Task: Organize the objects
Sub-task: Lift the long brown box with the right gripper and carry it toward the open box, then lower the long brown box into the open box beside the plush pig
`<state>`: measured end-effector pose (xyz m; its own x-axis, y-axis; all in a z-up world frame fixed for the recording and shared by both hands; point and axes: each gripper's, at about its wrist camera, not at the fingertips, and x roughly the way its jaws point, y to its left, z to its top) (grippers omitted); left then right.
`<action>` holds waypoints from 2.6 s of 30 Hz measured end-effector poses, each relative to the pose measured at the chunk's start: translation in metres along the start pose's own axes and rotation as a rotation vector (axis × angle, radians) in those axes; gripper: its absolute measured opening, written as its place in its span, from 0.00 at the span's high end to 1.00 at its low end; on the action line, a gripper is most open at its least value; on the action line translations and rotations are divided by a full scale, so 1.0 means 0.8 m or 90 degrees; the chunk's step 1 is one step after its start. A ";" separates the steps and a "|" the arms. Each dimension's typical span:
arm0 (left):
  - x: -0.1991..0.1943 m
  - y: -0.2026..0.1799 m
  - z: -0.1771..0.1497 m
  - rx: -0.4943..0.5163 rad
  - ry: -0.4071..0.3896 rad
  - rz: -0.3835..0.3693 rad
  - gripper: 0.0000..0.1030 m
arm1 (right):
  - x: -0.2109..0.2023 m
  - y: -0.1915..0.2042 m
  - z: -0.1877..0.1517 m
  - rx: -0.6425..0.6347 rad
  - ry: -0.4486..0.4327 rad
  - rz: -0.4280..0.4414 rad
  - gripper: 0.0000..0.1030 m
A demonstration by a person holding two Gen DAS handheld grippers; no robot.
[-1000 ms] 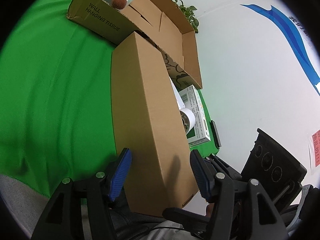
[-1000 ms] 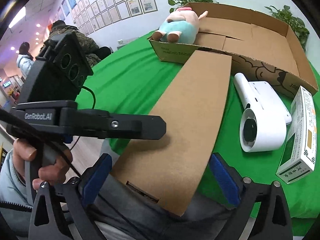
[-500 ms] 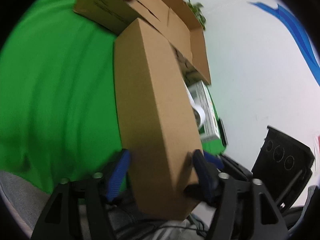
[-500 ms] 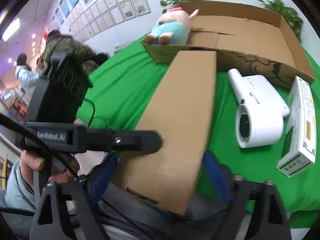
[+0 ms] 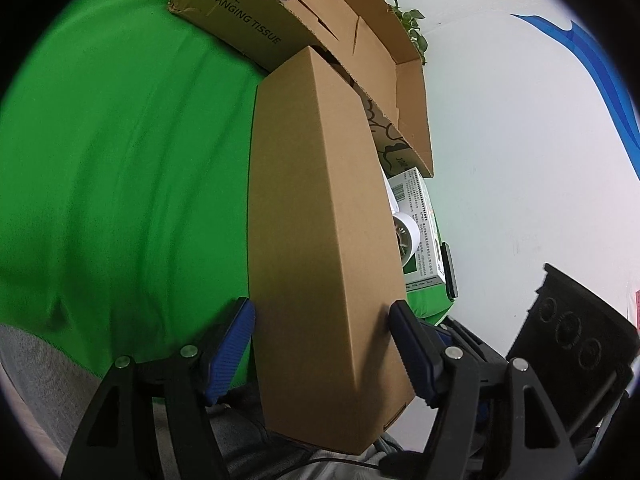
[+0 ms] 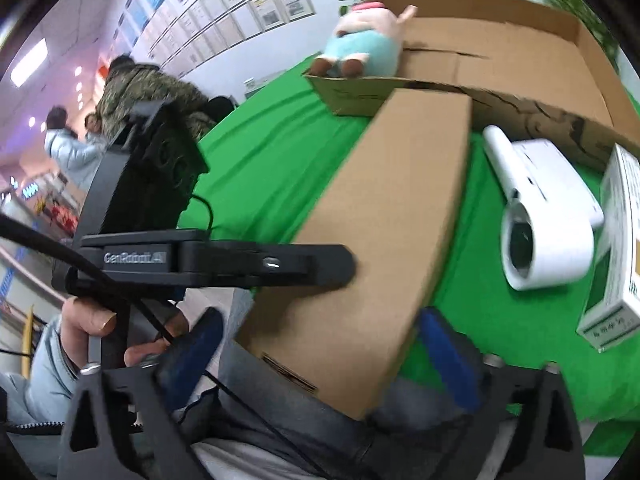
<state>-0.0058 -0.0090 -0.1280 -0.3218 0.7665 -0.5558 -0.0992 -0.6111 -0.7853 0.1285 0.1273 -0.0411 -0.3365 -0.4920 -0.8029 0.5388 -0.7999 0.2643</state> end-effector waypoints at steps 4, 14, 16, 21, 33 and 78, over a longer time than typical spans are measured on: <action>-0.003 0.003 0.003 -0.009 0.015 -0.004 0.34 | 0.012 0.005 0.001 -0.014 0.004 -0.054 0.01; -0.005 0.010 0.008 -0.008 0.034 -0.016 0.34 | -0.001 -0.010 -0.007 0.010 -0.017 -0.054 0.15; -0.005 0.013 0.009 -0.012 0.035 -0.018 0.34 | -0.003 -0.016 -0.007 0.024 -0.017 -0.043 0.16; -0.007 0.017 0.009 -0.014 0.036 -0.024 0.32 | -0.008 -0.022 -0.010 0.043 -0.017 -0.025 0.17; -0.004 0.008 0.011 -0.016 0.031 -0.031 0.30 | -0.022 -0.035 -0.015 0.086 -0.044 0.014 0.19; -0.076 -0.105 0.152 0.233 -0.106 -0.028 0.29 | -0.115 -0.040 0.162 0.027 -0.282 -0.058 0.20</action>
<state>-0.0926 -0.0281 0.0051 -0.4546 0.7696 -0.4484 -0.4355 -0.6311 -0.6419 0.0419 0.1536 0.0935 -0.6838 -0.5113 -0.5206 0.4632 -0.8554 0.2317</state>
